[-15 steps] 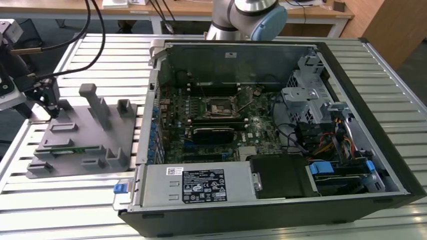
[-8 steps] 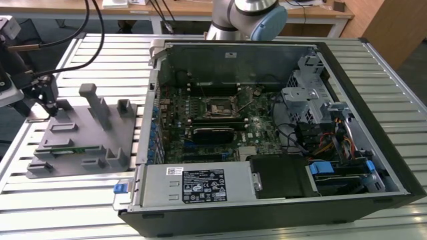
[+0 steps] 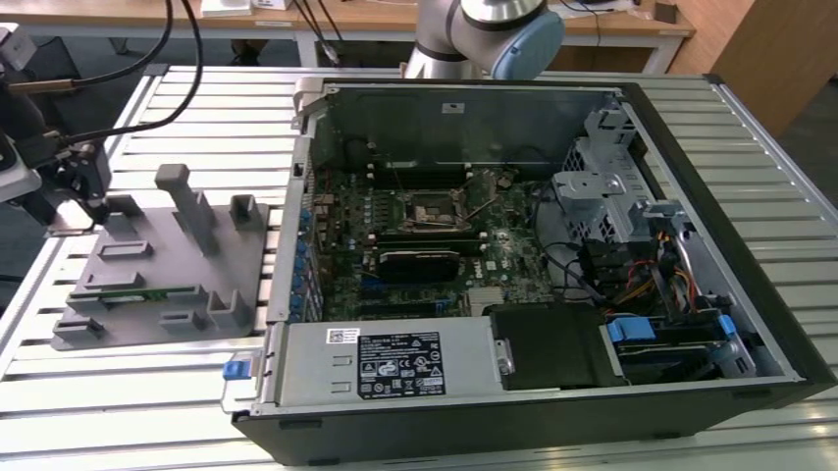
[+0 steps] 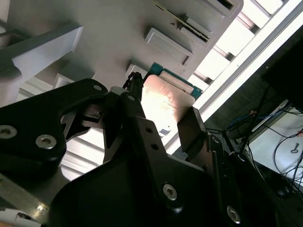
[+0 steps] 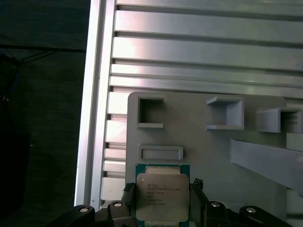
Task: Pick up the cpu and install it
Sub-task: 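Pick up the cpu and move it towards the insertion slot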
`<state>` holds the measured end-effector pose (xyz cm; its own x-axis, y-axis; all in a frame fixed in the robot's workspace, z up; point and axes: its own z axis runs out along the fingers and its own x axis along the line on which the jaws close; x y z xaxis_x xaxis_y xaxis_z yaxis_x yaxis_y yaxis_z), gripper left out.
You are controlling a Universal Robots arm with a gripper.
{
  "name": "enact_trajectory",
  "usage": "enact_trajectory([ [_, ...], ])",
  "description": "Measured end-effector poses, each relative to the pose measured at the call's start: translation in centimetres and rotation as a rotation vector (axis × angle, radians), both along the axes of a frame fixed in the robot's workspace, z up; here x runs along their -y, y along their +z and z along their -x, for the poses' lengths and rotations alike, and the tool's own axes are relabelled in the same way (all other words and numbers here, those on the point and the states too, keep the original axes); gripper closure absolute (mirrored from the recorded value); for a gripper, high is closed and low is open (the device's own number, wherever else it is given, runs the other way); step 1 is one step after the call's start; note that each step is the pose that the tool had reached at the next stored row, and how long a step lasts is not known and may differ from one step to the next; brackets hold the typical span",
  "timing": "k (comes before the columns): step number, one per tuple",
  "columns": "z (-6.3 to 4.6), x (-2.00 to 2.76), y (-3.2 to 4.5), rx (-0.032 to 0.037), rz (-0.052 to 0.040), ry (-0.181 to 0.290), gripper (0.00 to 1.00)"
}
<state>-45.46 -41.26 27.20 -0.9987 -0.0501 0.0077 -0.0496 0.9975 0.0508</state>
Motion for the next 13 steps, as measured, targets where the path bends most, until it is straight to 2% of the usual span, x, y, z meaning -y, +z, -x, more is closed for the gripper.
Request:
enact_trajectory([
  [13, 0.0, 0.0, 1.12, 0.0001, -0.0001, 0.0, 0.46],
])
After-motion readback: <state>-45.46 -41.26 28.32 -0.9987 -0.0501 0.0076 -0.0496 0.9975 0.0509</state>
